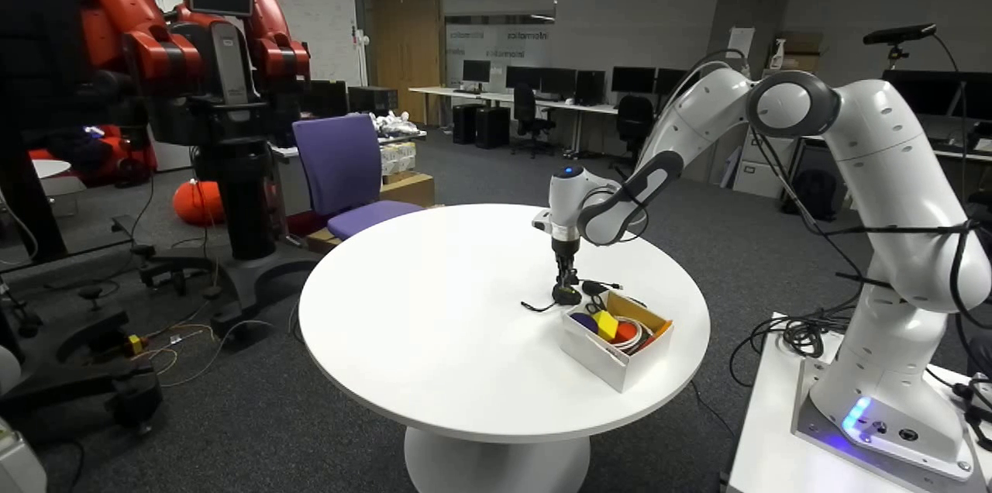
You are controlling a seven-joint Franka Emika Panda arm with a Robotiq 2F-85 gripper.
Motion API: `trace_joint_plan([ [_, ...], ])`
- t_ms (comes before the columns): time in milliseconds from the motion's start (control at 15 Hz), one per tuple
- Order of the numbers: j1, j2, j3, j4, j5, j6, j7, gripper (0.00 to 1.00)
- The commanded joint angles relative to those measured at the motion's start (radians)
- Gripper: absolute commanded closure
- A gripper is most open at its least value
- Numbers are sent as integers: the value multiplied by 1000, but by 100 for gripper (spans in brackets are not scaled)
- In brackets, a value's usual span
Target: Pick up the objects on the table and place them in the box
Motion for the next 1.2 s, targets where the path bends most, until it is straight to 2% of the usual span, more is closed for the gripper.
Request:
trace_joint_plan([
  [0, -10, -183, 2, -146, 40, -15, 37, 92],
  [133, -12, -267, 3, -210, 63, -12, 52, 92],
  [333, -3, -371, 7, -285, 116, -70, 85, 92],
  [533, 21, -433, 21, -325, 217, -224, 173, 92],
  [733, 35, -462, 48, -359, 363, -314, 243, 92],
  [800, 41, -466, 55, -367, 411, -326, 265, 92],
  [1133, 48, -471, 87, -423, 718, -221, 296, 92],
])
